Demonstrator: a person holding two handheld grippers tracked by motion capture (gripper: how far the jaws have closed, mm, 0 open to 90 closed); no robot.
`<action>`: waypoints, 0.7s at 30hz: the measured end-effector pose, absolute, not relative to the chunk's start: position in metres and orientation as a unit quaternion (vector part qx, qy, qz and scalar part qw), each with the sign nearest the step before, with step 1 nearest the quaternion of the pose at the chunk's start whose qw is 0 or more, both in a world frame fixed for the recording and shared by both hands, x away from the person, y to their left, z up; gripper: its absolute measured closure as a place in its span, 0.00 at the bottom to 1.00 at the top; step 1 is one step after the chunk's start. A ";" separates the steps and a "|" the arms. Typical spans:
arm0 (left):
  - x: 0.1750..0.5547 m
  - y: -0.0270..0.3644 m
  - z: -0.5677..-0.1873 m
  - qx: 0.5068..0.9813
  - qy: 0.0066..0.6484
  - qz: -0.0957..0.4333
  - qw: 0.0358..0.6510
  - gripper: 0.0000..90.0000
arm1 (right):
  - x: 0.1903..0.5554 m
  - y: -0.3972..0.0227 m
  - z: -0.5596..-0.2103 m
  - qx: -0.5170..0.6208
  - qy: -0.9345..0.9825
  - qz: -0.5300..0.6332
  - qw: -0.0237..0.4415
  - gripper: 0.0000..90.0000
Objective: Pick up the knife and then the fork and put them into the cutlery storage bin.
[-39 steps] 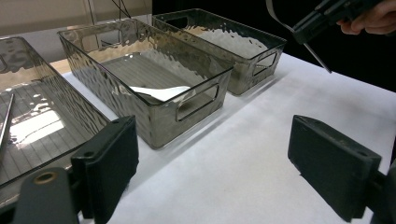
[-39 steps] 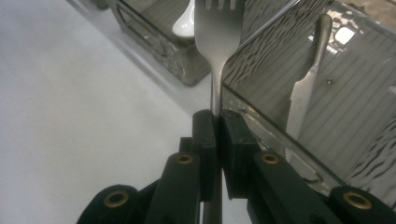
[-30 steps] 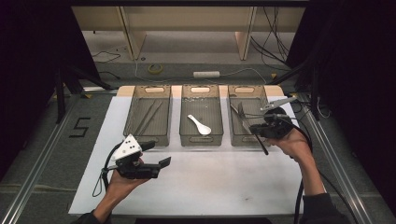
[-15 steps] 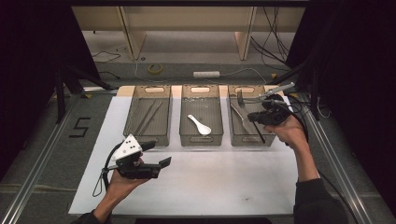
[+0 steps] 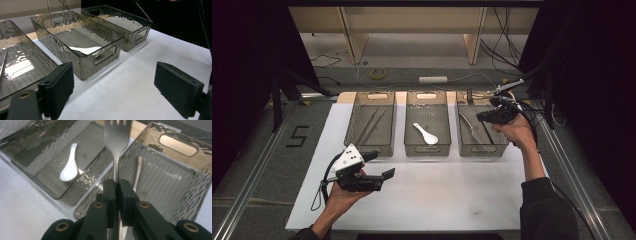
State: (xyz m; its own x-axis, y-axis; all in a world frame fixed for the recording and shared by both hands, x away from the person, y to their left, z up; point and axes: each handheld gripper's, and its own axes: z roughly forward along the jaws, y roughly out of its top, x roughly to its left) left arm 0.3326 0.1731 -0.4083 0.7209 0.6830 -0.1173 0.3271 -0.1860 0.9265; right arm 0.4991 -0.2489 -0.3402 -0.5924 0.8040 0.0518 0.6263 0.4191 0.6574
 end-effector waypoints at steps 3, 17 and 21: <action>0.333 0.173 -0.408 0.752 0.336 0.164 0.543 0.18 | 0.505 -0.249 -0.343 0.436 0.828 0.323 0.138 0.95; 0.333 0.174 -0.408 0.752 0.335 0.162 0.544 0.18 | 0.528 -0.252 -0.357 0.468 0.811 0.323 0.139 0.95; 0.333 0.173 -0.408 0.753 0.335 0.161 0.544 0.18 | 0.533 -0.253 -0.363 0.477 0.809 0.315 0.138 0.95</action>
State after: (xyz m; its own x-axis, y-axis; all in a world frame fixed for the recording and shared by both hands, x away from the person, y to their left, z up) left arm 0.3326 0.1735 -0.4080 0.7237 0.6794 -0.1210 0.3285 -0.1850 0.9262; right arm 0.5328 -0.2529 -0.3625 -0.5062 0.8588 0.0784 0.6854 0.3455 0.6409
